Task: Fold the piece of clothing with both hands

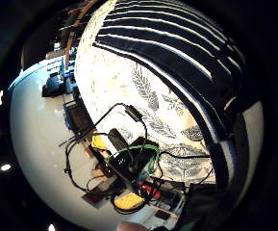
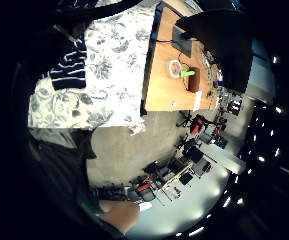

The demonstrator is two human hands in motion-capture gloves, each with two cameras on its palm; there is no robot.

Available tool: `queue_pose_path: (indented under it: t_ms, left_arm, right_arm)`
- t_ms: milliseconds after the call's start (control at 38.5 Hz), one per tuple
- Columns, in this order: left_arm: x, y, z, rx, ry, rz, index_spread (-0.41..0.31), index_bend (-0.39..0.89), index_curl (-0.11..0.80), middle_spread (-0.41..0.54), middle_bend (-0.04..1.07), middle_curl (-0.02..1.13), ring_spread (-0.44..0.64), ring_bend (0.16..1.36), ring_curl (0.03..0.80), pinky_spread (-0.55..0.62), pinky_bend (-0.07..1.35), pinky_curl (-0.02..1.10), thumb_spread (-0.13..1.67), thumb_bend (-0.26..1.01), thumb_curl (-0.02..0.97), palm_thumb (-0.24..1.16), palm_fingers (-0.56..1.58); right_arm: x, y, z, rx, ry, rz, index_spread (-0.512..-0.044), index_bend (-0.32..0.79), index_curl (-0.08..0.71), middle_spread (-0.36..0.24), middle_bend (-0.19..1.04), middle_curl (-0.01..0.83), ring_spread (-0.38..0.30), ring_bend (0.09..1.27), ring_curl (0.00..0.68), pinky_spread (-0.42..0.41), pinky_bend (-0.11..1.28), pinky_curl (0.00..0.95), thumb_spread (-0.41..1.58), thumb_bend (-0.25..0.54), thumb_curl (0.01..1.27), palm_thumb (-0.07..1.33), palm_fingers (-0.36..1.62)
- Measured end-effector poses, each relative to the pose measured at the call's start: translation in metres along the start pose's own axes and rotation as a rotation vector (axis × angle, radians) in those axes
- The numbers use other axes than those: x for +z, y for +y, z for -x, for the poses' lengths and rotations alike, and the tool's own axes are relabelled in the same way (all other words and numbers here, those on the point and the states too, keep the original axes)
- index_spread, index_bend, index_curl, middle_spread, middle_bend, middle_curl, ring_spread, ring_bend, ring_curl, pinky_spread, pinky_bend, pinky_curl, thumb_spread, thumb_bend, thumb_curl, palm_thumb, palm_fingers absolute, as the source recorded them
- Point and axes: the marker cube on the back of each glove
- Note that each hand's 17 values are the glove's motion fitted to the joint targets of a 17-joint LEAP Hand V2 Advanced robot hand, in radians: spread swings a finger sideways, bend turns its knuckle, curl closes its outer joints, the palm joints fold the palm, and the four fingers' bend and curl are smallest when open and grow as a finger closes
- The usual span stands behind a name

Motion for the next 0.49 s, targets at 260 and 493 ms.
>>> queue_pose_path:
  t_ms: [260,493]
  left_arm:
    - [-0.026,-0.011,-0.001,0.125,0.126,-0.144,-0.164,0.06,0.218,-0.262,0.44,0.50,-0.32,0.72,0.413,-0.35,0.57,0.37,1.64,0.36,0.315,0.72,1.09]
    - [-0.052,0.018,0.010,0.078,0.297,0.062,-0.167,0.09,0.211,-0.276,0.45,0.54,-0.32,0.70,0.432,-0.34,0.52,0.38,1.64,0.42,0.323,0.70,1.06]
  right_arm:
    - [0.047,-0.027,0.023,-0.080,0.046,0.098,-0.286,0.09,0.216,-0.027,0.19,0.392,-0.004,0.46,0.355,0.136,0.52,0.358,1.27,-0.009,0.21,0.49,0.45]
    - [0.112,-0.073,0.048,-0.140,0.114,0.207,-0.294,0.08,0.184,-0.028,0.20,0.399,0.014,0.45,0.361,0.157,0.58,0.373,1.17,-0.016,0.24,0.54,0.33]
